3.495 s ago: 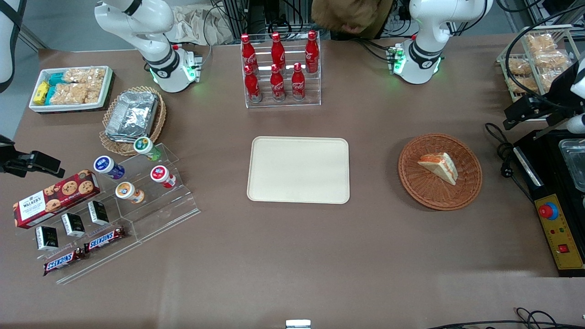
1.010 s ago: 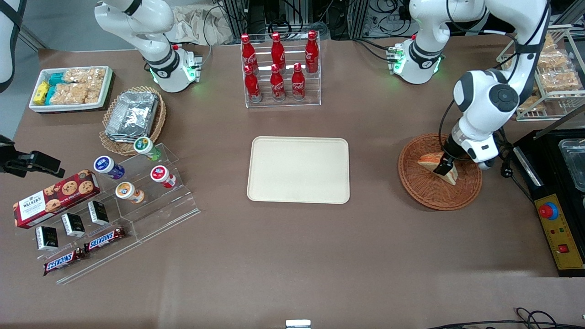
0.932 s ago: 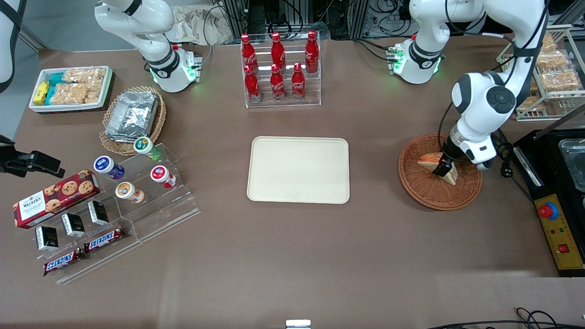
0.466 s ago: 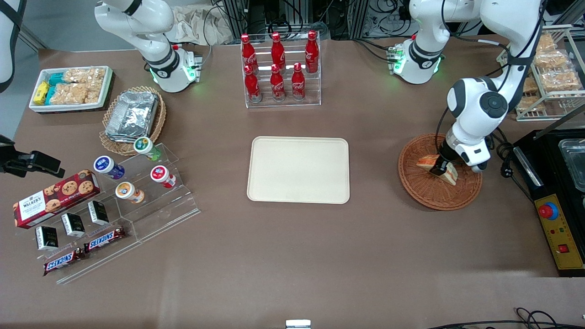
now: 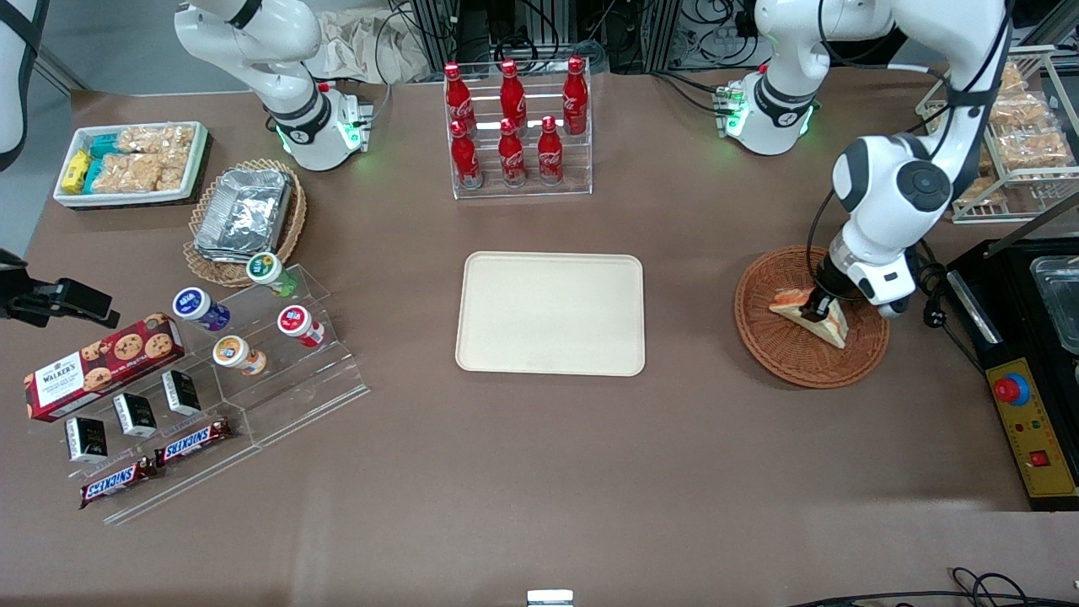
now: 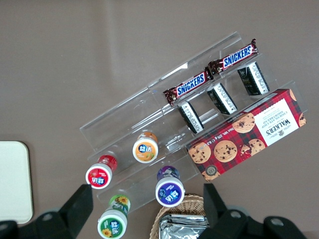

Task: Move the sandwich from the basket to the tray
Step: 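Lift the sandwich out of the basket with the left gripper, then carry the sandwich over the cream tray and lower it down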

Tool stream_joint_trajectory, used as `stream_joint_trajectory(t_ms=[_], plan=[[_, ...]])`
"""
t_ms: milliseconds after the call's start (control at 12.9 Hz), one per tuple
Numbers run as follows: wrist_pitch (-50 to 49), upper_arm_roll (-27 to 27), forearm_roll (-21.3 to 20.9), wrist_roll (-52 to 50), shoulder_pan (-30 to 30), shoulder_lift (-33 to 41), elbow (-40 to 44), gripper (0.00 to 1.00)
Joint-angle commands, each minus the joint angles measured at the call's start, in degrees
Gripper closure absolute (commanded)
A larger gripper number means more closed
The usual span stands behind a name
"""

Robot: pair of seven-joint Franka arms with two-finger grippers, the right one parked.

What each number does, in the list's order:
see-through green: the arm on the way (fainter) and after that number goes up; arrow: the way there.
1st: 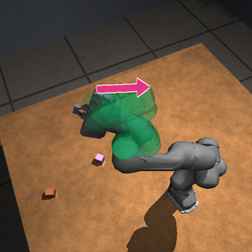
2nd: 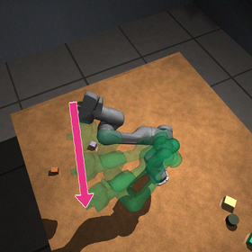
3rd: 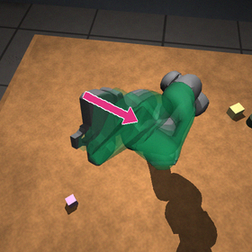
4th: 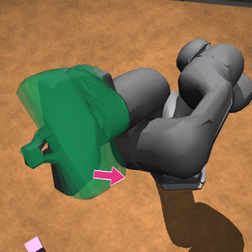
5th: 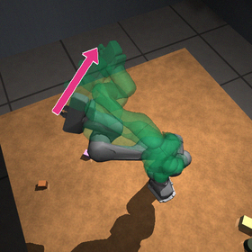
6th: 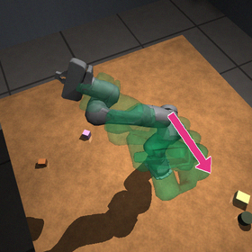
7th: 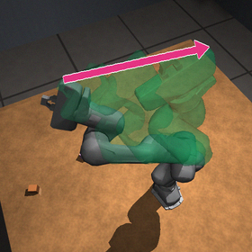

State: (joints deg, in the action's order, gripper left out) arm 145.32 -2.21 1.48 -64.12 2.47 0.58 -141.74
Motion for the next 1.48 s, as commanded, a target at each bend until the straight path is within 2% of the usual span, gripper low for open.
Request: stream_joint_trajectory(t_ms=[0,155,311,699,932,1010,1243,1398], plan=[[-15.4,-1.3,-0.2,5.6,-0.2,5.0,8.3,1.00],[-33.6,-1.6,-0.2,12.8,-0.3,5.2,21.1,1.00],[-44.1,-3.9,0.0,17.7,-0.1,5.0,31.0,1.00],[-47.2,-19.5,-0.2,24.5,-0.1,3.0,37.8,1.00],[-42.5,-26.7,-0.2,25.5,0.2,-0.7,36.9,1.00],[-37.5,-28.3,-0.2,24.4,0.3,-2.1,34.4,1.00],[-13.5,-30.8,-0.9,20.4,3.3,-4.4,20.4,1.00],[-8.7,-30.8,-8.3,17.0,5.3,-9.3,17.7,1.00]])
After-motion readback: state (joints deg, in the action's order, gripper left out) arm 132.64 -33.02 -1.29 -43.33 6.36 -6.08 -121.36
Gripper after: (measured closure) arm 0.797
